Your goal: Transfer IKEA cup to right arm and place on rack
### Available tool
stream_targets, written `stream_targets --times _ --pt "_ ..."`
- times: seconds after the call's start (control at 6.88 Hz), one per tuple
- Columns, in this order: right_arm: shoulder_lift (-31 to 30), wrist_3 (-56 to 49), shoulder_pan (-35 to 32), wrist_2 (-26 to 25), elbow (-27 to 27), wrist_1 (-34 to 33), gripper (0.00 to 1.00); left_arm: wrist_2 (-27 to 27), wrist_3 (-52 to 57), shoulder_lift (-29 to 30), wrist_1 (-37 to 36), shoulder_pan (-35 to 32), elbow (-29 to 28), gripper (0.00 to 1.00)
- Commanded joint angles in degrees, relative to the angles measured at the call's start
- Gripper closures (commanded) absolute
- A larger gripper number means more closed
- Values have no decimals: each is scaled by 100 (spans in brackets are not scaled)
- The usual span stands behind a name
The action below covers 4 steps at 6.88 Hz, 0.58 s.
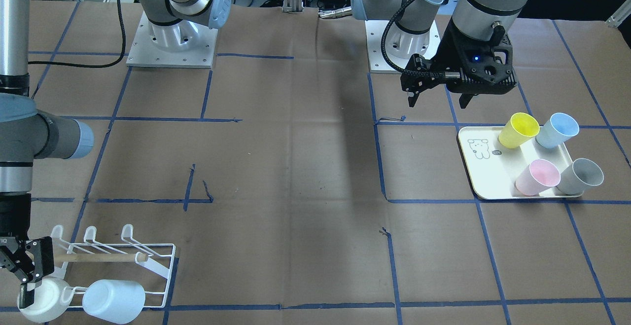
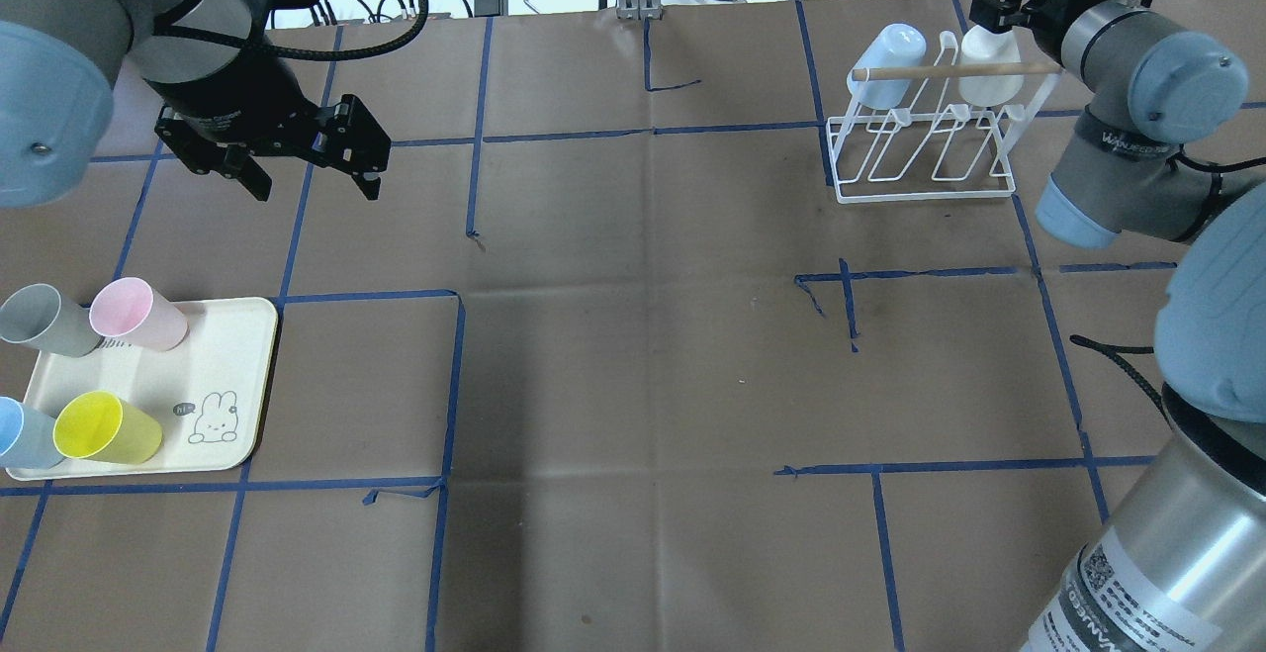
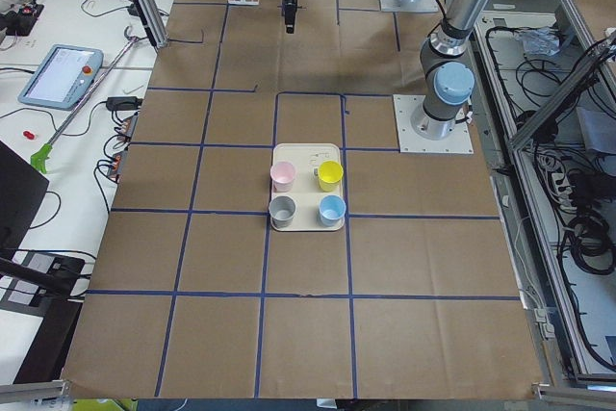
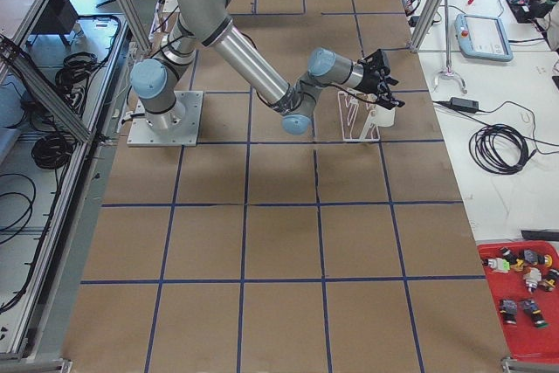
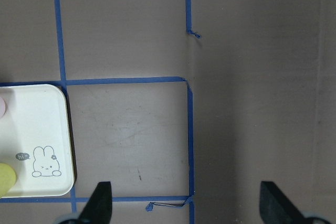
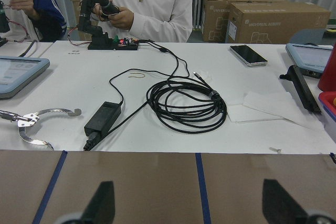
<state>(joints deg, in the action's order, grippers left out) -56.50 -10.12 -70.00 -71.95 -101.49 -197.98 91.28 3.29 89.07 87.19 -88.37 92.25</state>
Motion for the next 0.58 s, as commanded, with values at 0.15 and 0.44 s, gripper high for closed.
stream_targets --times 0.15,0.44 --pt "-447 -8 -58 -56 16 458 0 -5 40 -47 -1 13 65 1" --pt "-983 -69 -311 -73 42 1899 0 4 76 -65 -1 48 83 1"
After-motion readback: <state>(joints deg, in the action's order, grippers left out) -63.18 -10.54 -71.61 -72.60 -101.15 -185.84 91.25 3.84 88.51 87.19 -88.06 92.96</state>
